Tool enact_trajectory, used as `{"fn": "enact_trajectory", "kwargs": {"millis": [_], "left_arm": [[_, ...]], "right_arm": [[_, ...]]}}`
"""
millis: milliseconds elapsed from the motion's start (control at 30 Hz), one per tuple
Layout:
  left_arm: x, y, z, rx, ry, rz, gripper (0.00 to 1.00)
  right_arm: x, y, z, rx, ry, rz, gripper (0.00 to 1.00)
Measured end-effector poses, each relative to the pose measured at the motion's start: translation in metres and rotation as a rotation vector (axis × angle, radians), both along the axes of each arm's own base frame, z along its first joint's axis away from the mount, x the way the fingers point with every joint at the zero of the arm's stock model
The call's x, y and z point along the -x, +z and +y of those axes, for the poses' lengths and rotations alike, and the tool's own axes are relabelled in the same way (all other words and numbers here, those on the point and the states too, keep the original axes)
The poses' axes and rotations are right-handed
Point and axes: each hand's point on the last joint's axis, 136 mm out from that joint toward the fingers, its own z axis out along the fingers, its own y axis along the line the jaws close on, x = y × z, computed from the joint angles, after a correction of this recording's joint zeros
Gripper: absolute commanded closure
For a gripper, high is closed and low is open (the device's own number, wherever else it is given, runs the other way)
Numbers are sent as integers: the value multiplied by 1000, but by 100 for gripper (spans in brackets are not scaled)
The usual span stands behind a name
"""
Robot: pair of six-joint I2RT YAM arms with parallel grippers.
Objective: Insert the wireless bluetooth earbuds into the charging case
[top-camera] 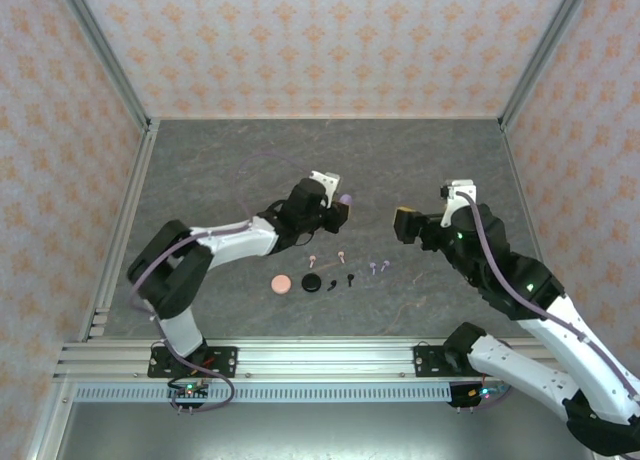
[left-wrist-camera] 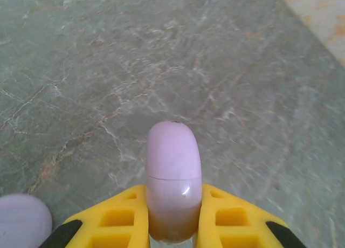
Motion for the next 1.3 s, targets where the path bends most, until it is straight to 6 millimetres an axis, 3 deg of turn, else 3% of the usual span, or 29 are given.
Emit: {"fn": "enact_trajectory", "kwargs": {"millis": [67,167,300,500,867,1000,1200,1300], "left_arm": [[-15,-11,-5,-5,21,32,99],[-33,-25,-18,2,31,74,88],[-46,-46,-31,3,41,125,85],[-47,-74,-32,-19,57,192,76],[-40,-76,-25,-33,63,197,48],[-32,-46,-14,-41,56,144,42],[-17,58,11,19,72,-57,34],[-5,91,33,36,103,-134,29]], "right_arm": [[1,-1,-4,10,-11,-1,1],[3,-7,-8,28,-23,10,1],[4,-14,-11,46,-30,25,1],[6,-18,-13,61,-33,38,1],[5,-23,-5,93,17,54,1],[-6,-36,8,149,51,90,1],[-30,-61,35,264,130,134,1],[-40,-77,53,334,217,154,1]]}}
